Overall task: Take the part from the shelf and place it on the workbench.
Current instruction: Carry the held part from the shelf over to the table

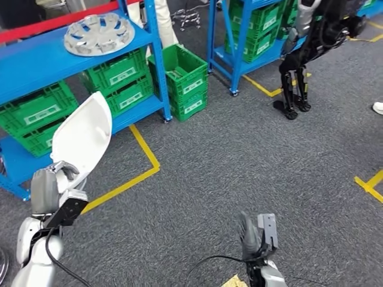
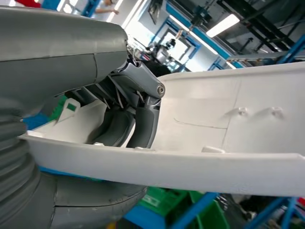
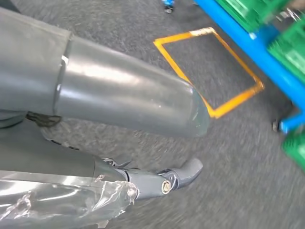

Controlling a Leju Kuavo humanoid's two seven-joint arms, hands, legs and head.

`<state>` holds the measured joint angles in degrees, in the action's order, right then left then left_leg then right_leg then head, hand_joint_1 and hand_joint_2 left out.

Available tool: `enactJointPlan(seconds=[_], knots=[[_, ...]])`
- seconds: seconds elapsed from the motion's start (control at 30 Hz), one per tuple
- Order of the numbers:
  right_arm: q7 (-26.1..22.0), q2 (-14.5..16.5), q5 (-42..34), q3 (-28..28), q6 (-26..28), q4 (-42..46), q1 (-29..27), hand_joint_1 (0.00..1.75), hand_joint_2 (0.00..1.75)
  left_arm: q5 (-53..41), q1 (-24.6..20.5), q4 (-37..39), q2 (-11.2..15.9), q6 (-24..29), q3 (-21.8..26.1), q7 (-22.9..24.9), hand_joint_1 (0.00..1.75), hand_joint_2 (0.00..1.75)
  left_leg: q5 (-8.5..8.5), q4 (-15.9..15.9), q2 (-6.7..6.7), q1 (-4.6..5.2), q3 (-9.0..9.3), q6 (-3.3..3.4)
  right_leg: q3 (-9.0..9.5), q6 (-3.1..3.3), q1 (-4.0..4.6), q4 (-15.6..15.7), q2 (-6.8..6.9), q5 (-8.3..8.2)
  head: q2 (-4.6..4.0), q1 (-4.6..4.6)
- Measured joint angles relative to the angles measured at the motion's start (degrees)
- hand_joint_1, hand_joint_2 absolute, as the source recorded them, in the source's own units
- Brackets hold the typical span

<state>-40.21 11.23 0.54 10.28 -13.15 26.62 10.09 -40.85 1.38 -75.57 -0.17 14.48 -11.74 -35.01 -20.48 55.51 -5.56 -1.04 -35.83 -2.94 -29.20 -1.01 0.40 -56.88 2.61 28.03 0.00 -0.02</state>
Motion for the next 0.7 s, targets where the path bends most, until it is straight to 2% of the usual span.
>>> enactJointPlan(seconds=[0.03, 0.07, 0.1, 0.13, 0.17, 0.2, 0.23, 0.27, 0.33, 0.37, 0.4, 0.43, 0.5, 0.53, 0.57, 0.63, 0.67, 0.7], knots=[[0.02, -0.13, -0.34, 0.68, -0.24, 0.30, -0.47, 0.00, 0.00, -0.19, -0.02, 0.00, -0.33, -0.17, -0.04, -0.03, 1.55, 1.75, -1.37, 1.05, 1.02, -0.12, -0.45, -0.32, -0.36, 0.56, -0.03, 0.02, -0.52, -0.56, 0.00, -0.08], [0.03, -0.25, -0.59, 1.34, -0.49, 0.68, -0.90, 0.00, 0.00, -0.41, -0.04, -0.01, -0.60, -0.29, -0.08, 0.03, 1.55, 1.75, -3.60, 3.36, 2.42, -0.18, -1.30, -0.54, -0.78, 1.02, -0.08, 0.06, -1.07, -1.17, 0.00, -0.13], [0.03, -0.39, -0.75, 2.01, -0.79, 1.10, -1.23, 0.00, 0.00, -0.66, -0.06, -0.01, -0.83, -0.37, -0.12, 0.15, 1.55, 1.75, -6.35, 6.90, 3.78, -0.16, -2.50, -0.63, -1.36, 1.32, -0.04, 0.05, -1.70, -1.74, 0.00, -0.22], [0.03, -0.58, -0.84, 2.67, -1.08, 1.46, -1.55, 0.00, 0.00, -0.87, -0.08, -0.01, -1.02, -0.43, -0.15, 0.28, 1.55, 1.75, -8.78, 11.02, 4.58, -0.08, -3.83, -0.59, -1.99, 1.53, 0.02, 0.04, -2.39, -2.27, 0.00, -0.30], [0.03, -0.77, -0.96, 3.31, -1.25, 1.70, -1.88, 0.00, 0.00, -1.00, -0.09, -0.01, -1.18, -0.46, -0.20, 0.40, 1.55, 1.75, -10.28, 14.44, 4.92, 0.02, -4.82, -0.50, -2.57, 1.62, 0.11, 0.02, -3.13, -2.71, 0.00, -0.31], [0.03, -1.01, -1.17, 3.98, -1.33, 1.85, -2.25, 0.00, 0.00, -1.08, -0.09, -0.01, -1.34, -0.49, -0.27, 0.51, 1.55, 1.75, -10.66, 16.23, 5.07, 0.13, -5.06, -0.32, -3.08, 1.63, 0.20, -0.01, -3.87, -3.10, 0.00, -0.33], [0.03, -1.31, -1.54, 4.77, -1.35, 1.92, -2.66, 0.00, 0.00, -1.03, -0.07, -0.02, -1.48, -0.52, -0.37, 0.64, 1.55, 1.75, -9.95, 15.81, 5.17, 0.23, -4.23, -0.06, -3.51, 1.60, 0.27, -0.04, -4.59, -3.43, 0.00, -0.33], [0.03, -1.65, -2.03, 5.63, -1.40, 1.93, -3.08, 0.00, 0.00, -0.85, -0.01, -0.07, -1.59, -0.54, -0.46, 0.80, 1.55, 1.75, -8.50, 13.24, 5.39, 0.34, -2.32, 0.29, -3.83, 1.52, 0.32, -0.07, -5.30, -3.73, 0.00, -0.33], [0.03, -2.52, -3.30, 7.82, -1.56, 1.53, -3.79, 0.00, 0.00, 0.15, 0.29, -0.36, -1.81, -0.74, -0.60, 1.05, 1.55, 1.75, -5.79, 5.62, 7.01, 0.49, 2.75, 1.17, -4.32, 1.25, 0.40, -0.12, -6.55, -4.19, 0.00, -0.31], [0.04, -3.07, -3.92, 9.06, -1.61, 0.97, -4.05, 0.00, 0.00, 0.83, 0.57, -0.59, -1.91, -0.91, -0.63, 1.10, 1.55, 1.75, -5.19, 2.59, 7.89, 0.53, 4.62, 1.49, -4.56, 1.00, 0.40, -0.16, -7.09, -4.44, 0.00, -0.31], [0.13, -3.66, -4.33, 10.32, -1.47, 0.18, -4.29, 0.00, 0.00, 1.46, 0.89, -0.80, -2.00, -1.08, -0.66, 1.12, 1.55, 1.75, -5.19, 0.75, 8.54, 0.56, 5.66, 1.70, -4.81, 0.71, 0.36, -0.20, -7.54, -4.67, 0.00, -0.33], [0.35, -4.26, -4.47, 11.49, -1.08, -0.80, -4.58, 0.00, 0.00, 1.95, 1.24, -0.99, -2.08, -1.20, -0.68, 1.14, 1.55, 1.75, -5.41, -0.03, 8.69, 0.60, 5.97, 1.82, -5.11, 0.34, 0.32, -0.22, -7.94, -4.93, 0.00, -0.36], [1.42, -5.66, -3.63, 13.47, 0.97, -3.30, -5.64, 0.00, 0.00, 2.52, 1.94, -1.41, -2.41, -1.17, -0.75, 1.25, 1.55, 1.75, -5.30, -0.61, 7.93, 0.49, 5.83, 2.14, -5.60, -0.34, 0.26, -0.36, -8.33, -5.16, 0.00, -0.39], [2.23, -6.24, -2.96, 14.30, 2.35, -4.64, -6.31, 0.00, 0.00, 2.77, 2.25, -1.64, -2.59, -1.08, -0.79, 1.32, 1.55, 1.75, -5.10, -0.78, 7.52, 0.37, 5.76, 2.36, -6.07, -0.69, 0.29, -1.10, -7.63, -4.57, 0.00, -0.18], [3.23, -6.73, -2.28, 15.02, 3.77, -5.92, -6.91, 0.00, 0.00, 2.99, 2.56, -1.87, -2.75, -0.95, -0.81, 1.42, 1.55, 1.75, -4.89, -0.95, 7.02, 0.23, 5.72, 2.59, -6.91, -1.06, 0.26, -2.86, -6.57, -3.29, 0.00, 0.11], [6.03, -7.05, -1.18, 15.96, 6.51, -7.86, -7.58, 0.00, 0.00, 3.37, 3.24, -2.11, -2.83, -0.69, -0.76, 1.79, 1.55, 1.75, -4.69, -1.01, 5.84, 0.23, 5.54, 2.84, -9.83, -1.88, -0.05, -9.68, -4.14, 0.77, 0.00, 0.63], [8.25, -7.10, -0.66, 16.42, 8.11, -8.78, -7.71, 0.00, 0.00, 3.52, 3.67, -2.25, -2.86, -0.57, -0.75, 2.09, 1.55, 1.75, -4.63, -1.00, 5.10, 0.26, 5.44, 2.86, -11.34, -2.27, -0.29, -13.44, -3.56, 2.53, 0.00, 0.70], [10.93, -7.10, -0.12, 16.85, 9.85, -9.71, -7.86, 0.00, 0.00, 3.67, 4.09, -2.41, -2.90, -0.44, -0.76, 2.42, 1.55, 1.75, -4.57, -0.99, 4.39, 0.27, 5.36, 2.82, -12.19, -2.59, -0.51, -15.97, -3.25, 3.45, 0.00, 0.69]])
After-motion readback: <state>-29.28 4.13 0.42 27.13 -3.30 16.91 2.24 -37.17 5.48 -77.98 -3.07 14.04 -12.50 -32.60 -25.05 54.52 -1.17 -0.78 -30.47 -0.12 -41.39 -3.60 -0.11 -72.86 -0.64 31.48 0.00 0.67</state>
